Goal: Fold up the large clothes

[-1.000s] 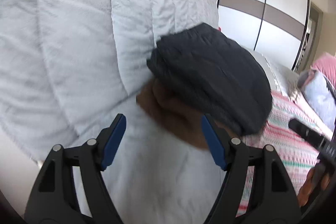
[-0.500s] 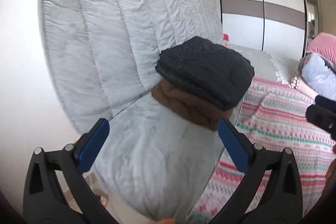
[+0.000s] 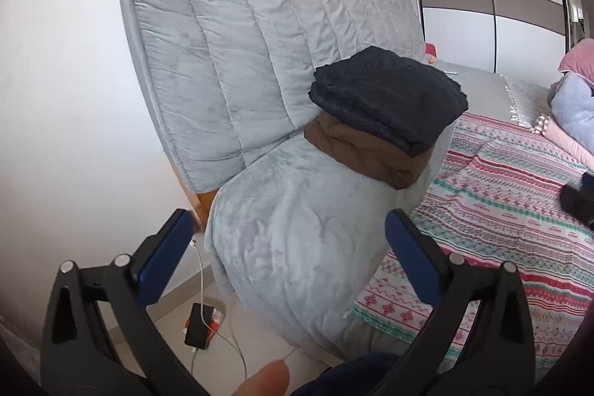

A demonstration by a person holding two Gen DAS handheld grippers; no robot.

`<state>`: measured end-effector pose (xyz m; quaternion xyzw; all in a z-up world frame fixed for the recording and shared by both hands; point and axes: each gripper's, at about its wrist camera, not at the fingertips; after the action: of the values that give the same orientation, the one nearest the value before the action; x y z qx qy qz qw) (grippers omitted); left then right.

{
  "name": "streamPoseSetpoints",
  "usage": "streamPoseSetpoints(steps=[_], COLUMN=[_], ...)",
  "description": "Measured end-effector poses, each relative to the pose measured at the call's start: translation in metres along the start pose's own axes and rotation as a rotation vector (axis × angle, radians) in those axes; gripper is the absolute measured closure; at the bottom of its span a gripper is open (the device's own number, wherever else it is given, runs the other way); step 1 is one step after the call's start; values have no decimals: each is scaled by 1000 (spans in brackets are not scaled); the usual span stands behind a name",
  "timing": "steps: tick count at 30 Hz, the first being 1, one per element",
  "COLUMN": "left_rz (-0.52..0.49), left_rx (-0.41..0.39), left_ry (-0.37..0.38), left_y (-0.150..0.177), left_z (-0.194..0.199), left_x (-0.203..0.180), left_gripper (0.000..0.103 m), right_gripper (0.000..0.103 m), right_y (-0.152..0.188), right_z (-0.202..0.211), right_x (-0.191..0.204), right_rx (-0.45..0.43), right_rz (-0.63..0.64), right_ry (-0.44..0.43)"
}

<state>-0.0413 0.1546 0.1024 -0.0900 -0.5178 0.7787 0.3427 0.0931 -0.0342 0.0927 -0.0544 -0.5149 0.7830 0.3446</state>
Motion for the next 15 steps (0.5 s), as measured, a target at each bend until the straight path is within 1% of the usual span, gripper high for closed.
streamPoseSetpoints(steps=[4, 7, 9, 15], left_rz=[-14, -54, -80, -79], left_rx=[13, 22, 21, 7], left_ry=[4, 26, 42, 27], left_y=[9, 14, 15, 15], left_z=[10, 13, 14, 21], left_x=[-9, -22, -31, -47], left_gripper=[0, 0, 0, 0], right_gripper=[0, 0, 0, 0], right_y=[13, 21, 24, 25], right_z=[-6, -7, -5, 2], right_x=[-7, -11, -13, -19], right_rx=[24, 37, 30, 11], right_rz=[-7, -10, -9, 9], right_ry=[-3, 15, 4, 29])
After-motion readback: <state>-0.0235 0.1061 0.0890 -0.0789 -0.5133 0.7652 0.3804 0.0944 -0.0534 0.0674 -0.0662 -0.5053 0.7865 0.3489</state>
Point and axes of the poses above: each gripper's, at about its wrist camera, not at the fingertips, and z roughly against the way its jaws point, x to its left, y to its underside, and after that the axes turned 7 degrees about -y, right-handed
